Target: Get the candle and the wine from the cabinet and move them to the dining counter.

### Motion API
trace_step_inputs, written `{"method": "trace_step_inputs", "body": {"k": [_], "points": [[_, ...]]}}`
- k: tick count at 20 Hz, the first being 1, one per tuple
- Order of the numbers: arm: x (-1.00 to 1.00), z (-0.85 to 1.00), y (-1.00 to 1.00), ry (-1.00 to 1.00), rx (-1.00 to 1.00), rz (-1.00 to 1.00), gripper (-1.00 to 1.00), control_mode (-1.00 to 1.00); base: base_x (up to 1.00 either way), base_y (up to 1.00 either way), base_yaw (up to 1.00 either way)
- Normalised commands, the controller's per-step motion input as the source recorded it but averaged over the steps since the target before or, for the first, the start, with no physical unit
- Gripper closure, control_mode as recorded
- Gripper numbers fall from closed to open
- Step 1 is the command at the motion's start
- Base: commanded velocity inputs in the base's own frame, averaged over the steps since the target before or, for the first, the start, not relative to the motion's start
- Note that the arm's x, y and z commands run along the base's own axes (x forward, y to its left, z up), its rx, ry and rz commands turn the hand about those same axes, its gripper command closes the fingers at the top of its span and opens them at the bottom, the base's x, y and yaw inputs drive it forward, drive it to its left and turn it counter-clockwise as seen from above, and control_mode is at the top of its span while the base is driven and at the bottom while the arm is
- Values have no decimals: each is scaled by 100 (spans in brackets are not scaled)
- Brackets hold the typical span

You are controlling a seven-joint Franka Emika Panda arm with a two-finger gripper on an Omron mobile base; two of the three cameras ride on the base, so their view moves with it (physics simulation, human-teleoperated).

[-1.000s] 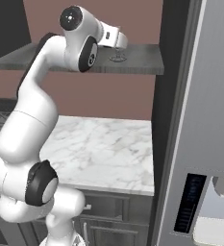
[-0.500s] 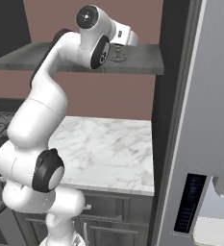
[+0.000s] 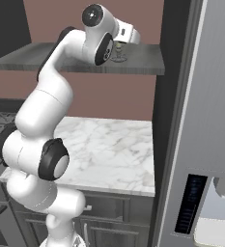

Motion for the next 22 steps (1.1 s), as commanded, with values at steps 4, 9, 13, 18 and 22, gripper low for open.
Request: {"method": "trace_step_inputs", "body": {"k": [4, 9, 13, 18, 22], "points": [[36, 0, 0, 0, 0, 0, -100, -100, 0, 0, 0], [33, 0, 0, 0, 0, 0, -100, -100, 0, 0, 0], [22, 0, 0, 3, 0, 0, -100, -100, 0, 0, 0], [5, 0, 0, 7, 0, 0, -100, -100, 0, 0, 0], [0, 0, 0, 0, 0, 0, -100, -100, 0, 0, 0]]}}
